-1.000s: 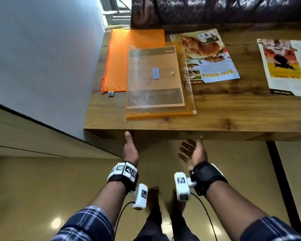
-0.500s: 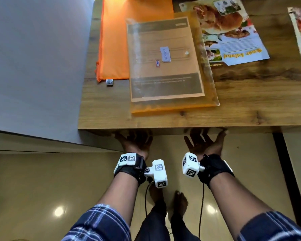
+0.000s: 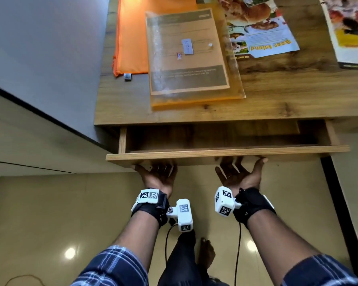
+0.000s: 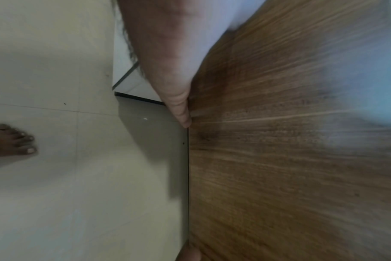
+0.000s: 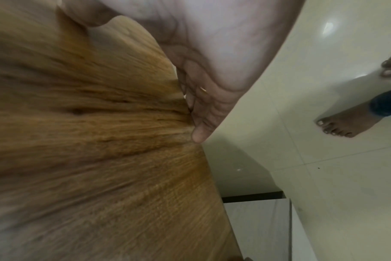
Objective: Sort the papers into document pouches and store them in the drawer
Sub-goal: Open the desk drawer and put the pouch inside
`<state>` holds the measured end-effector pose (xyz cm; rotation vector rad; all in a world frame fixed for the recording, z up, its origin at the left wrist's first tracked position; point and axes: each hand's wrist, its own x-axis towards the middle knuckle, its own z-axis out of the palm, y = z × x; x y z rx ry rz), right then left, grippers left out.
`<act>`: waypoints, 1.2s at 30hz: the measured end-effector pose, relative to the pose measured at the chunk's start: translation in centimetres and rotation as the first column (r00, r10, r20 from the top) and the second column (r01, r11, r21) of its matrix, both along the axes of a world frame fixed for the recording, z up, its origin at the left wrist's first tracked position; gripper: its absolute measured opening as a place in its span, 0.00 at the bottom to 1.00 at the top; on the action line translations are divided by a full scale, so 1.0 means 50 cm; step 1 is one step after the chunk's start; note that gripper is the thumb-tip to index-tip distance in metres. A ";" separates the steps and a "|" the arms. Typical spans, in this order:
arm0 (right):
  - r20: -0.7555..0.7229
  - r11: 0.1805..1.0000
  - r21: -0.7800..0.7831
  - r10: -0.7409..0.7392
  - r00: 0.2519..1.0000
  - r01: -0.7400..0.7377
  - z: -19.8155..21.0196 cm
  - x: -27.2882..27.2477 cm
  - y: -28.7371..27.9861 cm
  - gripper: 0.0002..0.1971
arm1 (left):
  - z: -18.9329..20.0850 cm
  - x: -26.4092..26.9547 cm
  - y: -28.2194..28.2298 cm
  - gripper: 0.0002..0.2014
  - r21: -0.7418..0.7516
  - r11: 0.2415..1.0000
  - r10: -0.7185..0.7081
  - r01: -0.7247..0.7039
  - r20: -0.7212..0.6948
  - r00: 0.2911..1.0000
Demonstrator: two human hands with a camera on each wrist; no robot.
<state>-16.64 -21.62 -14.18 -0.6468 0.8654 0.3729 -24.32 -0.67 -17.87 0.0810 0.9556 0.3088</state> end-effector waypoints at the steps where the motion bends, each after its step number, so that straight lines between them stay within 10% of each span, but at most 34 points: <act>1: 0.000 1.000 -0.002 0.014 1.000 -0.014 0.003 -0.022 -0.013 0.39 | 0.004 -0.025 -0.010 0.38 0.004 1.000 -0.004 0.004 0.007 1.000; 16: -0.061 0.984 -0.126 0.122 0.991 -0.129 0.080 -0.268 -0.149 0.47 | 0.090 -0.291 -0.122 0.30 0.101 0.967 -0.219 0.233 -0.134 0.967; 24: 0.111 0.973 -0.224 0.085 0.990 -0.059 0.169 -0.304 -0.201 0.17 | 0.203 -0.311 -0.155 0.18 0.276 0.679 -0.600 0.681 -0.326 0.730; 36: 0.363 0.896 -0.417 0.315 0.877 -0.150 0.297 -0.129 -0.084 0.08 | 0.379 -0.116 -0.117 0.18 0.640 0.421 -0.635 0.642 -0.297 0.713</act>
